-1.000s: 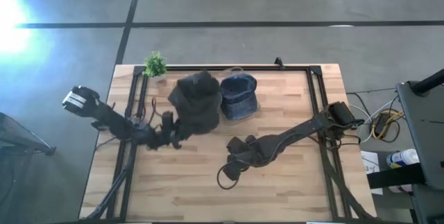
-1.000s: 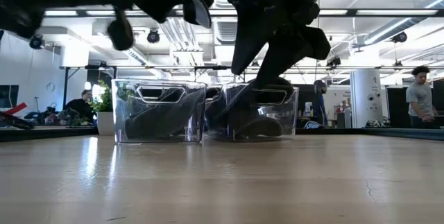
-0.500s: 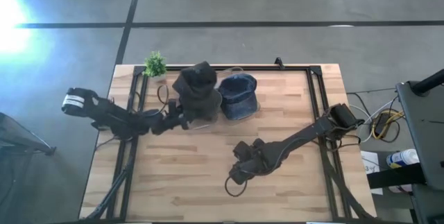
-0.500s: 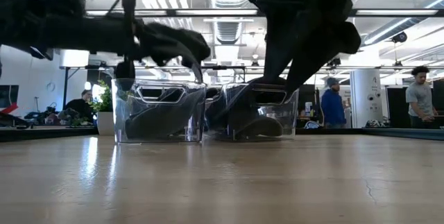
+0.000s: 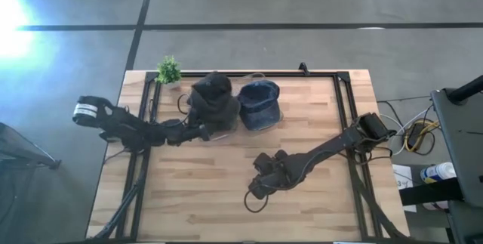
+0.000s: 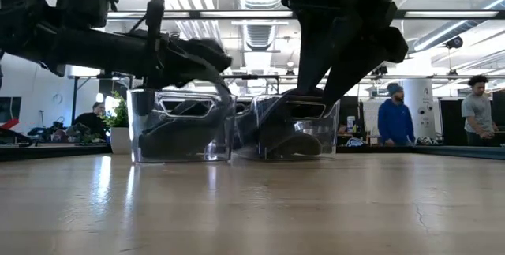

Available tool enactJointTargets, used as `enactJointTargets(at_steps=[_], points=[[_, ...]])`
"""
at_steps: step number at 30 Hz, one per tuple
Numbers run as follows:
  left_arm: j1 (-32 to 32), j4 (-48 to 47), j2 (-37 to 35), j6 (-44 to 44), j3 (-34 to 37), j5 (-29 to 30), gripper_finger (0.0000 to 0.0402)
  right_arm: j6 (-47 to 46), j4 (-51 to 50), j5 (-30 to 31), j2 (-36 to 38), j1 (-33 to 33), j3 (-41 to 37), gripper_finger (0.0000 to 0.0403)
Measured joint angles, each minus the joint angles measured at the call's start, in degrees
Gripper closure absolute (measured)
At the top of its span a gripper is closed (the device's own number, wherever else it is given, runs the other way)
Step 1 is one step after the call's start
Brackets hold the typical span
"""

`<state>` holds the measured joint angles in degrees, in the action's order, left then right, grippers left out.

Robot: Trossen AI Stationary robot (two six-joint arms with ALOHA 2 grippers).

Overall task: Pick & Place hat
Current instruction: Put the black cap into the left transparent bin

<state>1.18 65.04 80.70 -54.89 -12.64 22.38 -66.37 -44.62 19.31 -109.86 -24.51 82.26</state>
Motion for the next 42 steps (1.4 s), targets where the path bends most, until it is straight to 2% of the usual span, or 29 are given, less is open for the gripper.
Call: enactJointTargets(at_steps=[7, 11, 14, 19, 21, 24, 26, 29, 32, 42], points=[[0.6, -13.6, -5.2, -10.4, 0.0, -4.2, 0.0279, 0.9, 0.0, 0.2, 0.0, 0.0, 0.0, 0.0189], [0.6, -15.9, -8.8, -9.3, 0.6, -4.9, 0.0258, 1.4, 0.2, 0.2, 0.0, 0.0, 0.0, 0.0189], [0.6, -19.4, -12.2, -8.3, 0.4, -4.8, 0.0255, 1.9, 0.4, 0.8, 0.0, 0.0, 0.0, 0.0189], [1.0, -22.9, -17.6, -5.1, -0.1, -4.9, 0.0288, 0.2, 4.2, 0.8, 0.4, 1.8, -0.4, 0.0189], [1.0, -23.9, -19.6, -2.9, -0.3, -4.8, 0.0316, -0.3, 9.8, 0.2, 1.2, 3.6, -0.8, 0.0189], [1.0, -30.5, -21.7, -2.3, -0.3, -3.8, 0.0373, -2.6, 14.9, 0.2, 2.4, 6.2, -1.5, 0.0189], [1.0, -34.0, -22.4, -3.5, -0.2, -3.4, 0.0392, -4.7, 16.5, 0.5, 2.9, 7.5, -2.1, 0.0189], [1.6, -34.4, -23.0, -3.6, -0.2, -3.2, 0.0394, -6.8, 20.6, 1.3, 3.4, 8.8, -2.8, 0.0189], [1.7, -34.1, -23.9, -1.9, -0.7, -3.4, 0.0399, -4.8, 22.8, 2.7, 3.4, 9.7, -2.8, 0.0189], [1.7, -34.1, -28.3, 2.4, -2.3, -3.4, 0.0401, -5.6, 16.2, 4.6, 3.6, 9.9, -2.7, 0.0189]])
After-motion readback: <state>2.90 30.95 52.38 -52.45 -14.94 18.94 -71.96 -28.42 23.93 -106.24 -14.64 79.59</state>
